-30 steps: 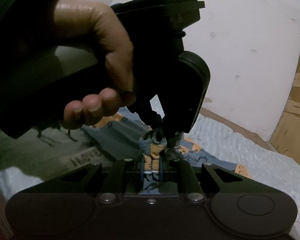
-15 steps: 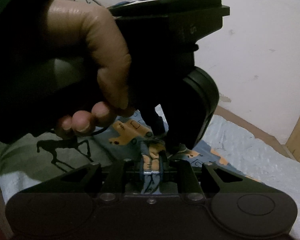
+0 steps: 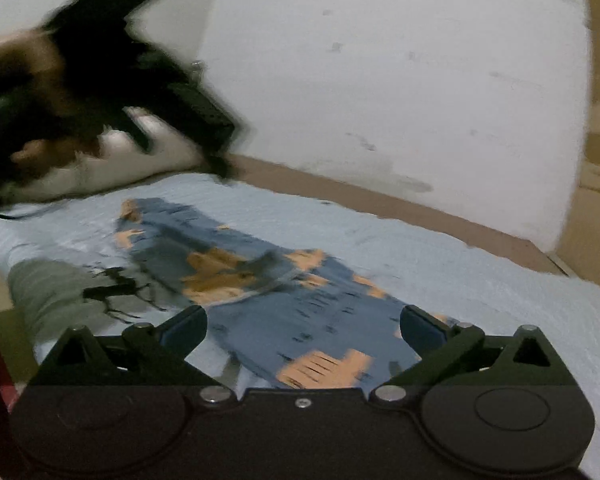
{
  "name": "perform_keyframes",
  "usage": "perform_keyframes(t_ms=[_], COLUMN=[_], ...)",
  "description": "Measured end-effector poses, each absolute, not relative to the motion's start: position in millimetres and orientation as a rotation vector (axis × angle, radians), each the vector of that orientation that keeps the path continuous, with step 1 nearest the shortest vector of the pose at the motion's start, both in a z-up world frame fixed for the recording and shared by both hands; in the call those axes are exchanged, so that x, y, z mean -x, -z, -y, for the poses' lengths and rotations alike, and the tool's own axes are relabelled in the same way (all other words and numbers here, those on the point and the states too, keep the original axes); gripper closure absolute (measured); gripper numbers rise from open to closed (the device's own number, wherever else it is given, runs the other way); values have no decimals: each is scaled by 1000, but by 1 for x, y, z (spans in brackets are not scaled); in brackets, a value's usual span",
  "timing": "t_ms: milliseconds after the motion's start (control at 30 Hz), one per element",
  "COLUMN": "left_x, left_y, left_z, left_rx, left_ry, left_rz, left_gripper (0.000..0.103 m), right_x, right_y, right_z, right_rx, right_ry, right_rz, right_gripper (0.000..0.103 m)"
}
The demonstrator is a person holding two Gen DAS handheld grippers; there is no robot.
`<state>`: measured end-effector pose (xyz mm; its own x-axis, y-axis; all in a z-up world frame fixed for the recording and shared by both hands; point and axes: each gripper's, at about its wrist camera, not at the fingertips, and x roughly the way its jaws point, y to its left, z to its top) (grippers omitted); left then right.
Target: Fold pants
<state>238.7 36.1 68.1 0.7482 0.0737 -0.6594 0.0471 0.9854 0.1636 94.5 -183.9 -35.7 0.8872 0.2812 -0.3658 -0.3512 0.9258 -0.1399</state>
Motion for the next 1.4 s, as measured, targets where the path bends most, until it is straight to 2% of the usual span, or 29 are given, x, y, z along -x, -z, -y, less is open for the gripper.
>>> perform_keyframes(t_ms=[100,267,467,733,867,1033,1200,1300,1400], left_x=[-225,-221,-259,-300,-298,-284,-245,-225,-221], left_y=[-52,-13,8,44,54,46,37,48,57], left_z=[-30,-3,20,-4,-26,-29,-14,-6,-17], left_rx=[-200,-147,-150,-101,36,40,-60,-119,-46], left_ry=[-24,-45,-95,-114,-81,-84,-25,-47,-73], left_rz=[-732,-642,-582,-683,-706,-676,-628,-611,-606], left_gripper=[1,1,1,1,0,1,1,1,0], right_x=[-92,-102,-166,-263,-277,-264,-201,-163,-141], right_y=[39,54,59,81,93,88,71,80,100], right_z=[204,222,228,253,285,282,265,253,249], right_rx=[168,162,280,316,171,187,278,362,385], right_ry=[-255,-123,-62,-38,11,-3,-37,16,78], right_rz=[-352,-390,-398,-568,-608,-569,-478,-438,-392], right_gripper=[1,1,1,1,1,1,1,1,1])
